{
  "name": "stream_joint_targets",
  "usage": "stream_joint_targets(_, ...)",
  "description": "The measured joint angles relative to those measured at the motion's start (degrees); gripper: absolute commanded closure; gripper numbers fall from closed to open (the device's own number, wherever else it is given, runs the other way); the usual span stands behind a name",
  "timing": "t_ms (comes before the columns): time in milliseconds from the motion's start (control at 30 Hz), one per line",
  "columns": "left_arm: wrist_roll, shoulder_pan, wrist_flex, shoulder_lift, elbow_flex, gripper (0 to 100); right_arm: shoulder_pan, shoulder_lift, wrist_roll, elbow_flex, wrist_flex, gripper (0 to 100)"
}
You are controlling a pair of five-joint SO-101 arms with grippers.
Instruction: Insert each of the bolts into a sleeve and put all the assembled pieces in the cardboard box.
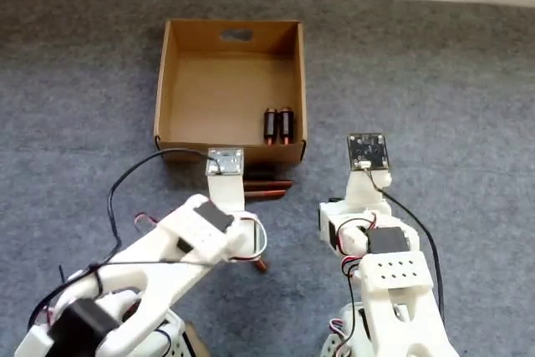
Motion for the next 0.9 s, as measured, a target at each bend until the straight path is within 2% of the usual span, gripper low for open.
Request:
stream_joint_targets(200, -1.4, 0.4, 4.2, 6.4, -7.6, 100, 0.0, 0.0, 0.0, 0.0, 0.0, 99.2)
stream_joint_targets(500, -10.6, 0.4, 5.5, 6.9, -8.2, 99, 0.0, 0.0, 0.0, 0.0, 0.0, 99.2)
stream_joint_targets(667, -21.8, 0.4, 5.9, 6.9, -8.2, 99, 0.0, 0.0, 0.0, 0.0, 0.0, 99.2)
stream_joint_targets(900, -42.7, 0.4, 12.3, 6.9, -10.8, 98, 0.0, 0.0, 0.0, 0.0, 0.0, 99.2)
